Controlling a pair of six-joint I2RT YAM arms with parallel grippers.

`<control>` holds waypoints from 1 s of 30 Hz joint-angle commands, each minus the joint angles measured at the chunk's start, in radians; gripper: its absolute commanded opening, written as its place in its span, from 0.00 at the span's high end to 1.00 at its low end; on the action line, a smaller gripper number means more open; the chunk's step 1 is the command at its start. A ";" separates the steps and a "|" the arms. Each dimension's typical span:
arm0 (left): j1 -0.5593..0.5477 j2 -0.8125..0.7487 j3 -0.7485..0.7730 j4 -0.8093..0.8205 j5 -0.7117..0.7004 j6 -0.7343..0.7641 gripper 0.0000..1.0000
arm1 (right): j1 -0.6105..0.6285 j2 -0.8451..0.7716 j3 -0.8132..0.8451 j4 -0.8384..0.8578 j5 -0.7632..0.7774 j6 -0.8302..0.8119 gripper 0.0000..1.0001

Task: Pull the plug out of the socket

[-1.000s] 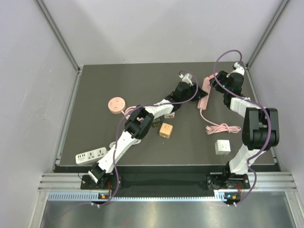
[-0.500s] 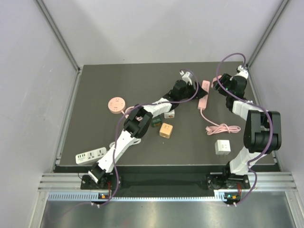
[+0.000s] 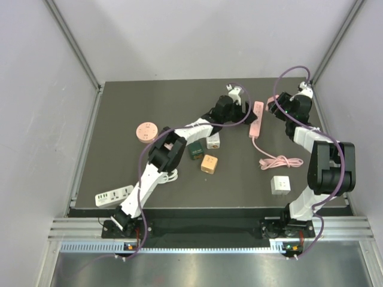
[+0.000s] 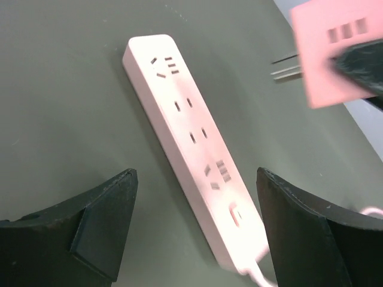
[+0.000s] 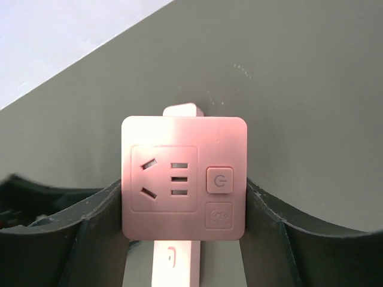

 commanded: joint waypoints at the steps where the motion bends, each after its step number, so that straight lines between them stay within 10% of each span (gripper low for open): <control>1: -0.002 -0.269 -0.126 -0.008 -0.066 0.092 0.16 | -0.004 -0.089 0.034 0.000 -0.052 0.018 1.00; 15: -0.015 -1.025 -0.939 -0.007 -0.103 -0.069 0.16 | 0.015 -0.371 -0.272 0.028 -0.466 0.237 1.00; 30: -0.113 -1.670 -1.614 0.030 -0.086 -0.270 0.16 | 0.247 -0.416 -0.487 0.097 -0.414 0.188 0.98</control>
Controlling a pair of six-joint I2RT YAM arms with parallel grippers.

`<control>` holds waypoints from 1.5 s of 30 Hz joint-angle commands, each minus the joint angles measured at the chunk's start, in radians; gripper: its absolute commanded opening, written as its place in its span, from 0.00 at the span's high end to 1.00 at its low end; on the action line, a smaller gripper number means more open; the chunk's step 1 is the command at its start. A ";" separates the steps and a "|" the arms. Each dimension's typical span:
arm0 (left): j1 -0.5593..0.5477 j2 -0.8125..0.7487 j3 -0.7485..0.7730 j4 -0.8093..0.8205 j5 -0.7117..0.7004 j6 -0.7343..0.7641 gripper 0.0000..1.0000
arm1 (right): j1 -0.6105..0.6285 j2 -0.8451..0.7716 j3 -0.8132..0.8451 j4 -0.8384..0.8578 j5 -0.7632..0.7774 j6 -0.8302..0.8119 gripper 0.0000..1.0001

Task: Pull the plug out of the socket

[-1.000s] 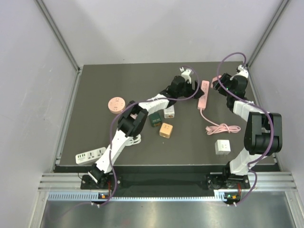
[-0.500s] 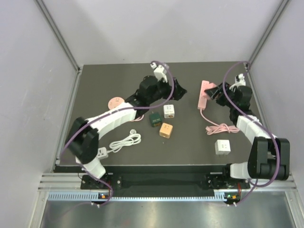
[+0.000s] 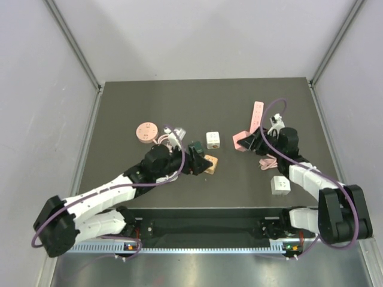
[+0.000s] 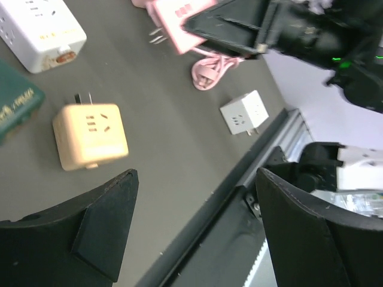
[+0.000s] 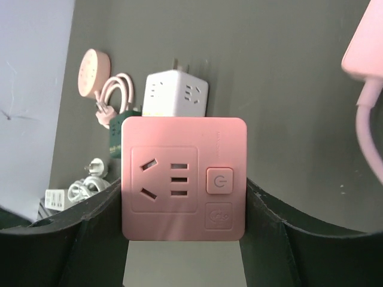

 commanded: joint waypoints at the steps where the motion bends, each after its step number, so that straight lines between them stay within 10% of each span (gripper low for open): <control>1: -0.017 -0.116 -0.074 0.074 -0.002 -0.073 0.16 | 0.046 0.072 -0.004 0.147 0.009 0.031 0.98; 15: -0.029 -0.262 -0.155 0.051 0.026 -0.113 0.16 | 0.187 0.316 0.039 0.248 0.076 0.050 0.86; 33: -0.029 -0.242 -0.137 0.012 0.029 -0.088 0.15 | 0.192 0.301 0.214 -0.138 0.219 -0.172 0.00; 45: -0.029 -0.265 -0.178 -0.012 0.003 -0.054 0.14 | 0.195 0.039 0.312 -0.525 0.611 -0.315 0.00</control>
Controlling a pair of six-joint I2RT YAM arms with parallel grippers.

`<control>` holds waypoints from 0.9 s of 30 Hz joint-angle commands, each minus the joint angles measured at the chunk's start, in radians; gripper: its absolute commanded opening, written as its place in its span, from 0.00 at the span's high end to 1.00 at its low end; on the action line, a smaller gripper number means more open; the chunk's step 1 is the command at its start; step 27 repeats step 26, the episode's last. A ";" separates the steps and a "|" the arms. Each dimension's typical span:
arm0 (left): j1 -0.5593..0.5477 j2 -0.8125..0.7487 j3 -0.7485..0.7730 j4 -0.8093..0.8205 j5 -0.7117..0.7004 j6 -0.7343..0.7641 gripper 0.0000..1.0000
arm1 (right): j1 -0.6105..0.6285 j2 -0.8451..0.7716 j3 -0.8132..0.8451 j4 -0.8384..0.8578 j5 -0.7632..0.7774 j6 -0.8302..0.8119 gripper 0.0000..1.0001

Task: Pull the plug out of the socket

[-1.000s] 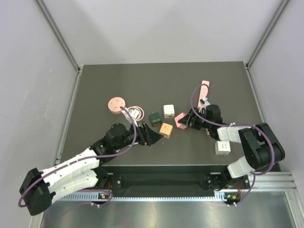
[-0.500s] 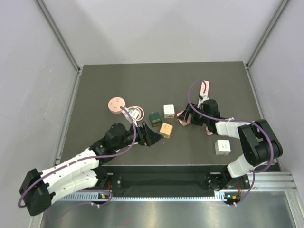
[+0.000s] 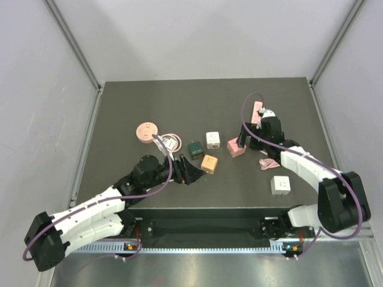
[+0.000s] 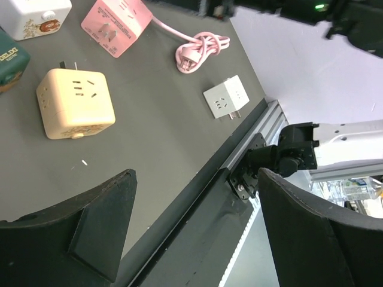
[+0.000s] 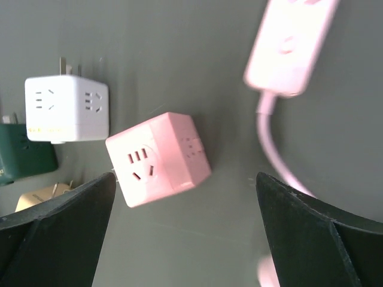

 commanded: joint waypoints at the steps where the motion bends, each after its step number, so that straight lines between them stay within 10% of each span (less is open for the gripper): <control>1: -0.005 -0.030 -0.020 -0.012 -0.045 0.026 0.13 | 0.013 -0.126 0.055 -0.134 0.156 -0.066 0.00; 27: -0.005 -0.719 -0.567 0.068 0.020 -0.184 0.02 | 0.328 -1.011 -0.730 0.182 -0.100 0.417 0.00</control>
